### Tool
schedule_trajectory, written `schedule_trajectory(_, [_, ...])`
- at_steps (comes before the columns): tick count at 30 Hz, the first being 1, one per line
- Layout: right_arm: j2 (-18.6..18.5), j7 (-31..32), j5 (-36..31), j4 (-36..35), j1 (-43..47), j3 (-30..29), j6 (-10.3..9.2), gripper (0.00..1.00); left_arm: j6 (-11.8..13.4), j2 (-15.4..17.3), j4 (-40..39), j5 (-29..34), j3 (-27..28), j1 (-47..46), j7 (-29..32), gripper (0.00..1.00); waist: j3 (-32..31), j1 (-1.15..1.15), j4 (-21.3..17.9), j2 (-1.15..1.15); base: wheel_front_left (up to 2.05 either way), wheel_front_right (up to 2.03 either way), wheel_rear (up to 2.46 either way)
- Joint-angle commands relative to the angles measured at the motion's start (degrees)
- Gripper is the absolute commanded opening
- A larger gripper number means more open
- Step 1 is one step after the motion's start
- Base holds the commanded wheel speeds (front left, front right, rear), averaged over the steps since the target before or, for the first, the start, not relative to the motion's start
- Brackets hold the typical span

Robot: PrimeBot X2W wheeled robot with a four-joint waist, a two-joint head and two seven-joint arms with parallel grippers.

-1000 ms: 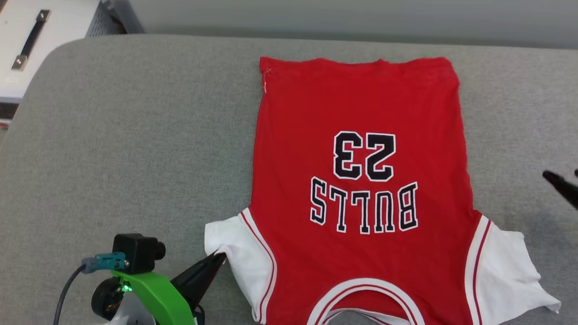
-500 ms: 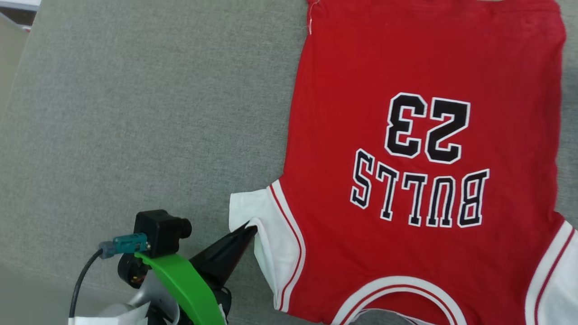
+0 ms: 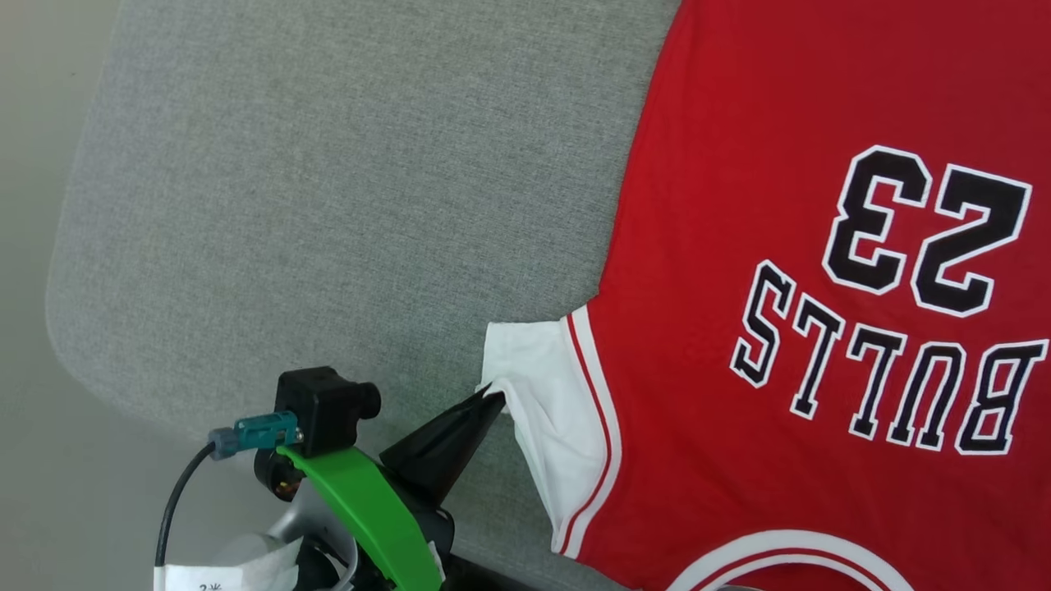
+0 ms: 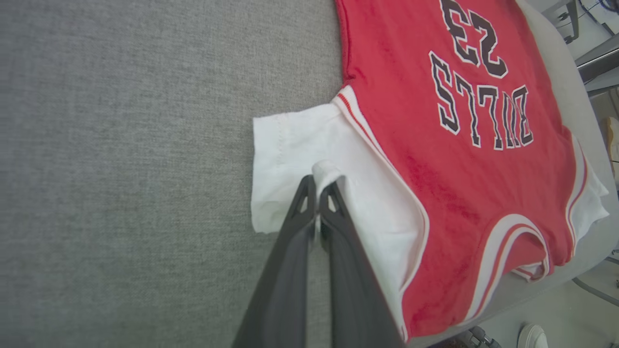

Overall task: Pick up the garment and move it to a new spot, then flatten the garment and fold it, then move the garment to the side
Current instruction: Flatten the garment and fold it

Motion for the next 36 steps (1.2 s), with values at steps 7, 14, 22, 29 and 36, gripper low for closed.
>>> schedule_trajectory(7, [-0.45,0.98,-0.26,1.77,1.38,2.16,-0.05,1.0,-1.17,-1.18,1.62,0.6,-0.34,-1.97,-1.07,0.0,2.23,-0.01,2.73,0.0,0.0,0.0,0.0])
schedule_trajectory(14, [-0.91,1.63,1.14,2.21,4.08,3.82,-0.05,0.0,-1.35,-1.38,3.2,0.79,-0.48,-2.56,-1.32,0.0,1.41,-0.01,2.33,0.0,0.0,0.0,0.0])
schedule_trajectory(22, [-1.97,-1.26,2.08,3.25,7.47,4.24,-0.05,0.0,-1.15,-1.2,3.99,0.43,-0.22,-2.53,-1.45,0.0,-2.49,-0.01,0.19,0.0,0.0,0.0,0.0])
schedule_trajectory(29, [-1.12,-4.81,3.67,5.14,13.91,3.91,-0.05,0.0,0.16,-0.25,4.42,-0.38,0.52,-1.3,-0.99,0.0,-8.57,-0.01,-3.02,0.0,0.0,0.0,0.0])
schedule_trajectory(36, [0.28,-9.86,6.32,5.62,22.91,5.41,-0.05,0.0,1.94,0.62,5.15,-1.68,0.86,1.0,-0.02,0.0,-16.23,-0.01,-7.12,0.0,0.0,0.0,0.0])
